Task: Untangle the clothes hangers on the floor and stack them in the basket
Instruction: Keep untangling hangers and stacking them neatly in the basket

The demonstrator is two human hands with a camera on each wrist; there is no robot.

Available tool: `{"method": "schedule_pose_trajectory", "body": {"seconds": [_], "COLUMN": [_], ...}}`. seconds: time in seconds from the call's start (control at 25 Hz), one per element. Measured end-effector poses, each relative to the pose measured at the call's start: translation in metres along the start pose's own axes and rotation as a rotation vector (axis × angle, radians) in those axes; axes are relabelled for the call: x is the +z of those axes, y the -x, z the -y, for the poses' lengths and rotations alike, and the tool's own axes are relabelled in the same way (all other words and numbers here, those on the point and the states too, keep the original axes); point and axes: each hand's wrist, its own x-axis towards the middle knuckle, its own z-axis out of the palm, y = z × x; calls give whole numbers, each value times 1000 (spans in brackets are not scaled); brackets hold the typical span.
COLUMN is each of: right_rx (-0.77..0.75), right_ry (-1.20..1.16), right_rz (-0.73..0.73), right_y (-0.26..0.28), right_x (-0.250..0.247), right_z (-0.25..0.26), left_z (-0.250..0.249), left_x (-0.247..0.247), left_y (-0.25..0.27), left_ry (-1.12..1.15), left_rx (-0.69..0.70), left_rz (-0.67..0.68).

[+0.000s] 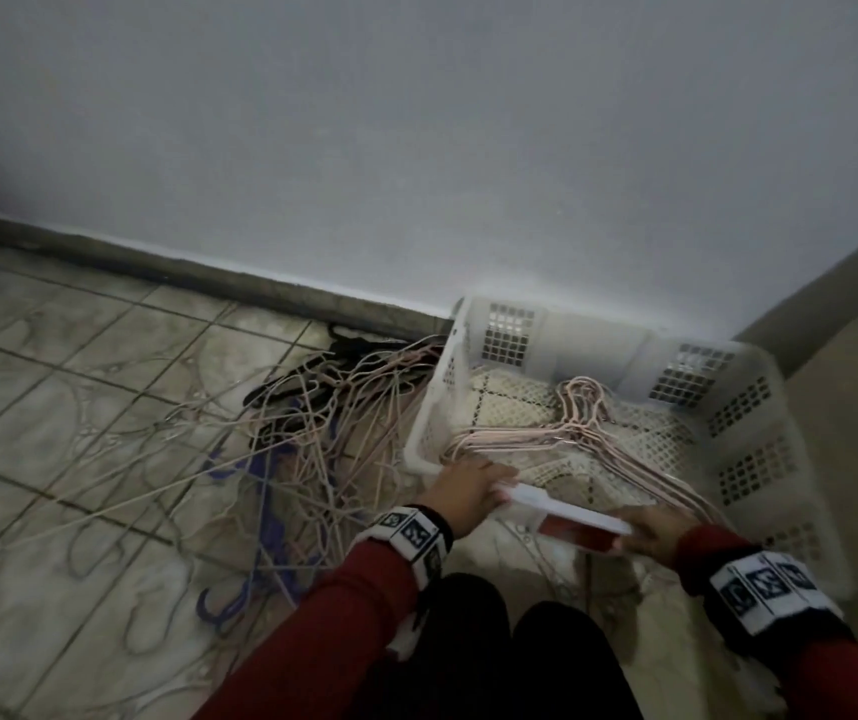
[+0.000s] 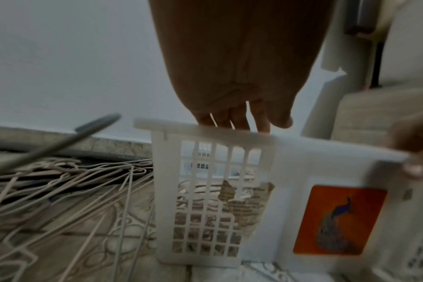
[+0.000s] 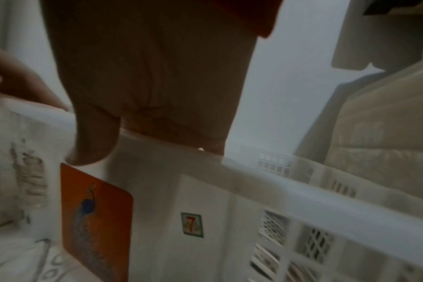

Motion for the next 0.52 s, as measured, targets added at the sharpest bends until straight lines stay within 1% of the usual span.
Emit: {"method": "schedule_pose_trajectory", "body": {"seconds": [0.04, 0.12, 0.16, 0.2, 0.24, 0.28, 0.32, 0.4, 0.44, 0.52], "right_rx": [-9, -86, -154, -237, -339, -424, -488, -536, -544, -520], "right_ry": [17, -49, -128, -216, -292, -356, -409, -457, -446, -345], "right_rz": [-52, -248, -352, -420, -468, -481, -481, -429, -367, -145], "right_y": [2, 1, 1, 3, 2, 2, 0, -7, -13, -29], "right_x": [0, 1, 0, -1, -2, -4, -6, -6, -3, 12], "right_z": [7, 24, 37, 55, 75, 95, 119, 163, 182, 215], "left_z": [4, 17, 27, 40, 54, 69, 88, 127, 146, 179], "left_x": [-3, -12, -17, -22, -26, -31, -34, -42, -46, -54], "left_y": [10, 38, 55, 73, 91, 105, 118, 137, 143, 148], "left_ry": [95, 233, 271, 306, 336, 357, 360, 311, 277, 224], "left_rx": [9, -14, -40, -77, -126, -189, -262, -411, -483, -601], "left_rz": [-54, -184, -252, -311, -361, -401, -433, -481, -500, -543]}}
